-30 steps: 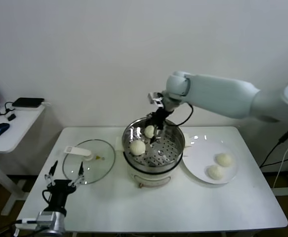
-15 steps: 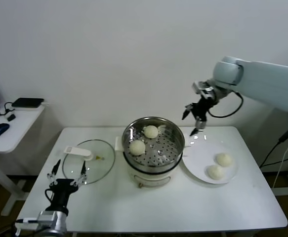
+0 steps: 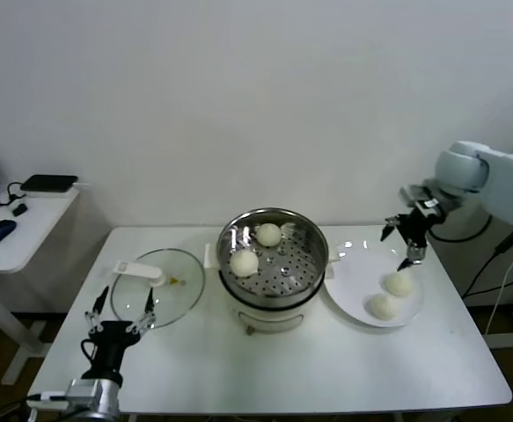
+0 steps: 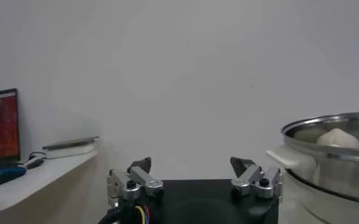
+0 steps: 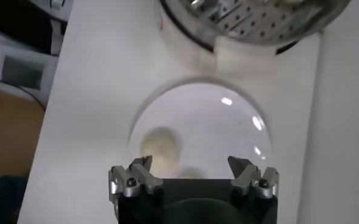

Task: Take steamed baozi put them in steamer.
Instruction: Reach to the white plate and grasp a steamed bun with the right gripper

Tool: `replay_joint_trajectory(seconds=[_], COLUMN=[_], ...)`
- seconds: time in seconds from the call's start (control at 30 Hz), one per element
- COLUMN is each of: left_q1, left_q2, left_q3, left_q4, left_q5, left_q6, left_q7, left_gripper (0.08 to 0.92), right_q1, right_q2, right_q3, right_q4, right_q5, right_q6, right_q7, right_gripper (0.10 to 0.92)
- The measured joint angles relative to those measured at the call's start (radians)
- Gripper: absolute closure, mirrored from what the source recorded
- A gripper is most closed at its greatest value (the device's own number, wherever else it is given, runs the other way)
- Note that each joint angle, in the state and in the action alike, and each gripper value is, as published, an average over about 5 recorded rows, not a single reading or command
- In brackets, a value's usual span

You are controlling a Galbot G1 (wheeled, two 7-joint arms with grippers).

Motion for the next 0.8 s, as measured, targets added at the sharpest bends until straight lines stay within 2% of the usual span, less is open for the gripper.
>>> replay_joint_trajectory(seconds=[0.33,0.8], left_q1=[-0.001,0.000], left_q2=[-0.001,-0.001], left_q3=[-0.008,-0.013], left_q4=[0.011,0.028], left_q5=[-0.005,-0.006], left_q6=[-0.001,-0.007], left_q7=[0.000,0.000], left_gripper=[0.177,0.177], right_q1=[-0.194,-0.367], right_q2=[0.003,0.048], right_q3=[0.107,0.216], right_q4=[-0.037,-0.111], right_q5=[-0.114,-0.202], right_q6=[-0.004,0.001], right_q7=[0.019,0.036], right_gripper=[0.203,0.203])
